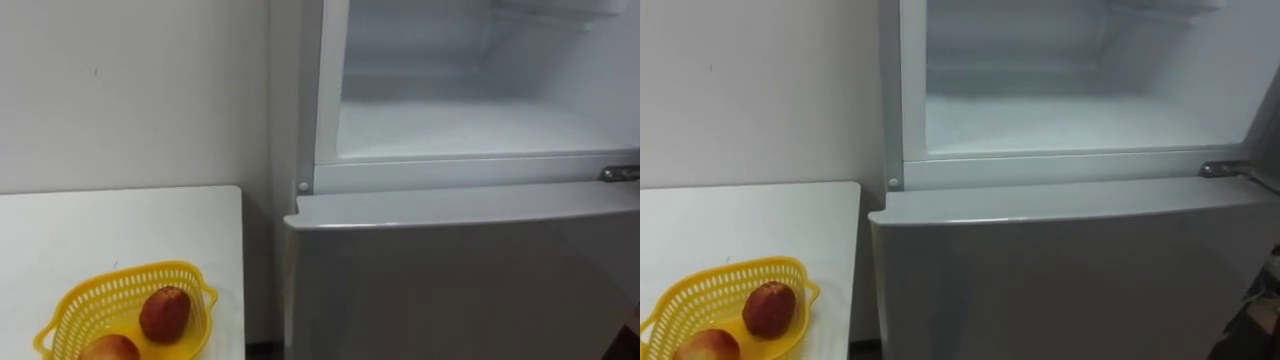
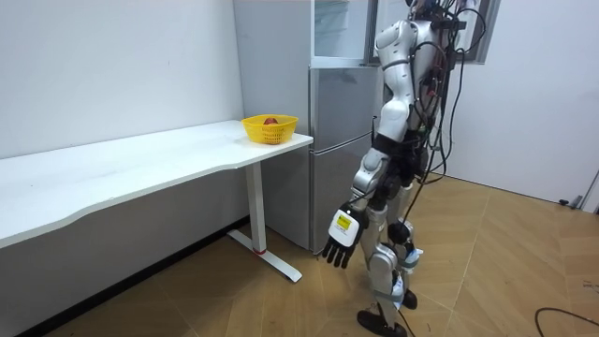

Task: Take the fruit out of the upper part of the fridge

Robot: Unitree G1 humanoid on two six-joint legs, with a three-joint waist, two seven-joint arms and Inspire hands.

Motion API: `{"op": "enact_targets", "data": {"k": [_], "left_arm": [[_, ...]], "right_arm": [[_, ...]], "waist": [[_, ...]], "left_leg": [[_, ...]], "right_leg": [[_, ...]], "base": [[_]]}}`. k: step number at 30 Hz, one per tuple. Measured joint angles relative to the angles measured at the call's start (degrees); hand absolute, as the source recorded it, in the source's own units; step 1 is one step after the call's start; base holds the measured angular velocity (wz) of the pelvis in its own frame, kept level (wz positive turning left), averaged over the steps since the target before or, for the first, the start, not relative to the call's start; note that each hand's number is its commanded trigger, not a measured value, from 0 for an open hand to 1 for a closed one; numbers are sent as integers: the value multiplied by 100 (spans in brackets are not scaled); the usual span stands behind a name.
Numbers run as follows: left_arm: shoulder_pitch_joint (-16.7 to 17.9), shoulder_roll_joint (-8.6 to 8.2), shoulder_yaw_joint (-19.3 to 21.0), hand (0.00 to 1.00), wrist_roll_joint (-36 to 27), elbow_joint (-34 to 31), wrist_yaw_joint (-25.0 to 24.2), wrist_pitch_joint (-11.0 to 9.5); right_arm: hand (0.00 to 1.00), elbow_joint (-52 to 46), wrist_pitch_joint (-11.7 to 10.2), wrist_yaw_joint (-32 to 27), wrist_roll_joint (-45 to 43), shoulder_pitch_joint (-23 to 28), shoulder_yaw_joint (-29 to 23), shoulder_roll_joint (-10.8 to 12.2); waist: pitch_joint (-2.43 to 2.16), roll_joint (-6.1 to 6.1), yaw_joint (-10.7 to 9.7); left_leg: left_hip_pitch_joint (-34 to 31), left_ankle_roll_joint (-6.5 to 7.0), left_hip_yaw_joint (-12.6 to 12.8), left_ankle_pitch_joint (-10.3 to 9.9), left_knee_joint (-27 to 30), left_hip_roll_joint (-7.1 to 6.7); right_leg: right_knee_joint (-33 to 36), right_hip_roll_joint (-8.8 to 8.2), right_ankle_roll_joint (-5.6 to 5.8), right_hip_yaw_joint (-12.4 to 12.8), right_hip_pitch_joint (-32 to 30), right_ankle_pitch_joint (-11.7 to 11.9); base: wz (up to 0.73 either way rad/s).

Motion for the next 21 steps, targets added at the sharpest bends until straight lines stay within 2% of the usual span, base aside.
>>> {"op": "enact_targets", "data": {"k": [5,7,8,10,14,15,17,19,21], "left_arm": [[-12,-6,5,0,35,43,-35,-43],[-13,-7,5,0,22,134,-21,-109],[-15,-8,5,0,9,168,-21,-133],[-29,-11,-46,0,-6,284,-24,-224],[-40,-15,-196,0,-17,356,-39,-367],[-63,-14,-279,0,-17,432,-38,-414],[-98,-16,-412,0,-14,496,-29,-470],[-175,-15,-534,0,-17,536,4,-565],[-205,-5,-589,0,-17,540,22,-630]], "right_arm": [[0,-533,375,-67,-937,307,335,12],[0,-933,488,-116,-1776,483,740,16],[0,-1060,493,-117,-1990,520,847,25],[0,-1604,498,-223,-2671,681,1174,153],[0,-2256,498,-236,-3192,1009,1394,383],[0,-2484,497,-247,-3449,1090,1457,501],[0,-2761,496,-321,-3879,1263,1613,569],[0,-2976,493,-344,-4326,1399,1722,584],[0,-3191,484,-357,-4536,1399,1720,583]], "waist": [[10,73,4],[17,105,27],[12,118,36],[39,174,37],[42,169,43],[44,164,51],[55,144,123],[89,84,161],[90,22,201]], "left_leg": [[40,1,15,2,0,-7],[53,1,25,3,0,-8],[42,1,26,3,0,-7],[9,-2,7,5,26,0],[44,-7,-3,8,42,4],[57,-7,-11,8,41,2],[89,-7,-2,8,31,-1],[101,-7,-7,8,32,-11],[96,-7,-11,8,39,-7]], "right_leg": [[95,-14,-2,2,-18,-12],[254,-13,-28,79,-135,-51],[283,-5,-31,106,-172,-55],[292,2,-41,117,-188,-59],[272,5,-47,101,-209,-67],[276,2,-44,94,-200,-70],[307,-5,-44,98,-195,-79],[351,-18,-40,96,-200,-99],[350,-14,-41,94,-200,-99]], "base": [[-3],[-22],[-23],[-12],[5],[0],[-7],[0],[2]]}}
